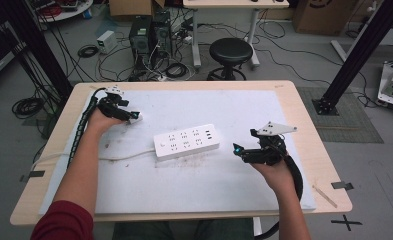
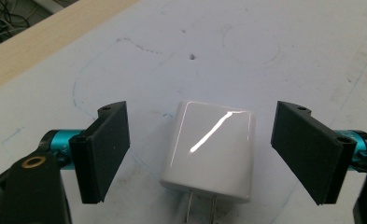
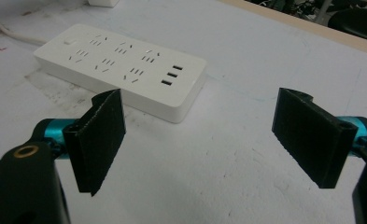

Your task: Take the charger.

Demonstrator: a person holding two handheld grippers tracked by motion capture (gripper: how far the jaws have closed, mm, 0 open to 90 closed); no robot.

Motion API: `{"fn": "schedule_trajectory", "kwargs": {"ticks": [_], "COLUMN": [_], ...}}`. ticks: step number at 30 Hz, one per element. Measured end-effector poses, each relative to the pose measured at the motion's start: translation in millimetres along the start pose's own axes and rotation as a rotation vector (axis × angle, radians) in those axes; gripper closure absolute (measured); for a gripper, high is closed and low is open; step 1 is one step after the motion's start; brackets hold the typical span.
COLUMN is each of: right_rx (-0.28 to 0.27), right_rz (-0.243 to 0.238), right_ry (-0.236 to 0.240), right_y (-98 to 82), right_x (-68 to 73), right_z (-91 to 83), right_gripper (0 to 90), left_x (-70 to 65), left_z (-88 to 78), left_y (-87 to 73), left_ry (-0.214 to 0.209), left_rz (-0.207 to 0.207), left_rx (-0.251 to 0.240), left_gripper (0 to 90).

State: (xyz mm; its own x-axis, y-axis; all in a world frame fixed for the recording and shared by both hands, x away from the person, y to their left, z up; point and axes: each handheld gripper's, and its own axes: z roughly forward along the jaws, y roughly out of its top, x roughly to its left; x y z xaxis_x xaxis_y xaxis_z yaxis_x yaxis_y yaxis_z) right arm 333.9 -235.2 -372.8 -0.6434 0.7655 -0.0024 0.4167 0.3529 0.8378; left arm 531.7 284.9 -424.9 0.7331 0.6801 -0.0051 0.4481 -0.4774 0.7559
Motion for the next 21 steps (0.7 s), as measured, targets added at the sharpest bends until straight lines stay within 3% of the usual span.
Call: {"fn": "schedule_trajectory", "kwargs": {"ticks": [13,21], "right_rx": [0.002,0.003], "right_rz": [-0.007,-0.004], "right_ry": [0.006,0.004], "right_y": [1.8,1.7], "right_x": [3.7,2.5], "right_z": [6.1,7.3], "right_gripper": [17.6,17.6], "left_x": [-0.3,-1.0], "left_z": [10.6,12.2], "left_y": [-9.7,-11.7], "left_ry": [-0.019,-0.018], "left_rz": [0.022,0.032], "left_rx": [0.046,0.055], "left_gripper": [19.5,24.9]}}
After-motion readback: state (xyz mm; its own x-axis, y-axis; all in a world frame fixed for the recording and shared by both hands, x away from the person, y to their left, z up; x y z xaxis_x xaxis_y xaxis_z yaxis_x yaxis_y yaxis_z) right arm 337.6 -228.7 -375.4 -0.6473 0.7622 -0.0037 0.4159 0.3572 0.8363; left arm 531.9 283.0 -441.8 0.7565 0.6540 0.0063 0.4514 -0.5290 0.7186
